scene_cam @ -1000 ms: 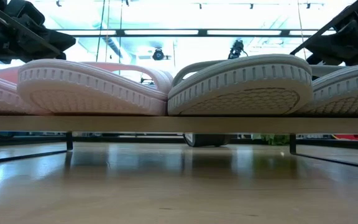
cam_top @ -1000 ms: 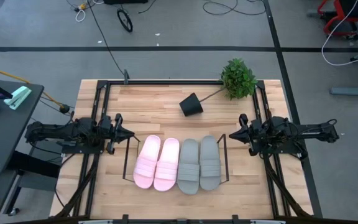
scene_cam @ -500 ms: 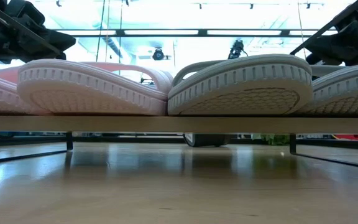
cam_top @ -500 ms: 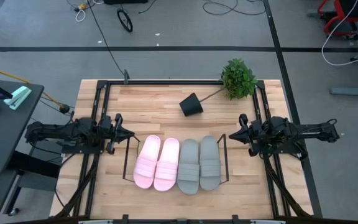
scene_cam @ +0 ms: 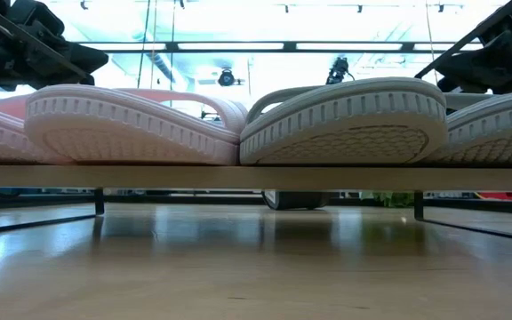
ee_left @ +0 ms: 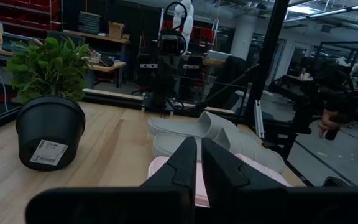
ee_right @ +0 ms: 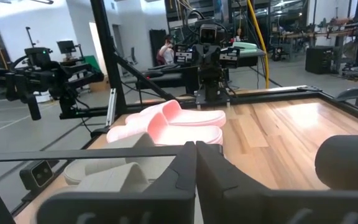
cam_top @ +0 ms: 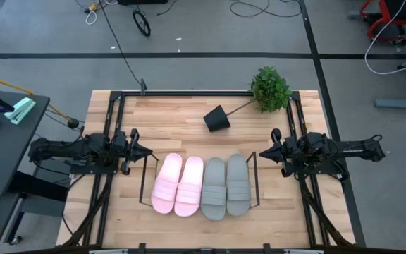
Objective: Pick and place slides into the shelf
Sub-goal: Return to Home Position
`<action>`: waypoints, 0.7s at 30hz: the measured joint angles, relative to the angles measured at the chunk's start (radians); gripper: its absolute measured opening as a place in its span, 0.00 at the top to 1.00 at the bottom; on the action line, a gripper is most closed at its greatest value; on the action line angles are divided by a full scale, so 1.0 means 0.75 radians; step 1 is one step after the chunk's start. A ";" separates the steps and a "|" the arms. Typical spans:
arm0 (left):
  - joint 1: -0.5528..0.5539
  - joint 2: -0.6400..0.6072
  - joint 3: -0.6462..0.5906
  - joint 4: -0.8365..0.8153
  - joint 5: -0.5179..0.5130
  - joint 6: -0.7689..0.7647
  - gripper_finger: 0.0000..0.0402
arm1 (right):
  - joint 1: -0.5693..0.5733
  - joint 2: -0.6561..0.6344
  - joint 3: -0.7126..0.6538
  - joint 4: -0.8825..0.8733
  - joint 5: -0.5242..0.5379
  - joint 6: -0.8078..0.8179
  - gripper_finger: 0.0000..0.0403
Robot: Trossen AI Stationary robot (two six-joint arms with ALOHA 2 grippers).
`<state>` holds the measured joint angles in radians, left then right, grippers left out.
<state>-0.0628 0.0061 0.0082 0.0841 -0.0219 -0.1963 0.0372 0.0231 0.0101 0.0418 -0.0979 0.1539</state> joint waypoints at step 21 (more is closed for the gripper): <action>0.000 0.000 0.000 0.000 0.000 -0.001 0.91 | 0.000 0.001 0.000 -0.001 0.000 0.004 0.96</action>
<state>-0.0631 0.0059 0.0082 0.0841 -0.0219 -0.1967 0.0372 0.0235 0.0101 0.0414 -0.0978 0.1566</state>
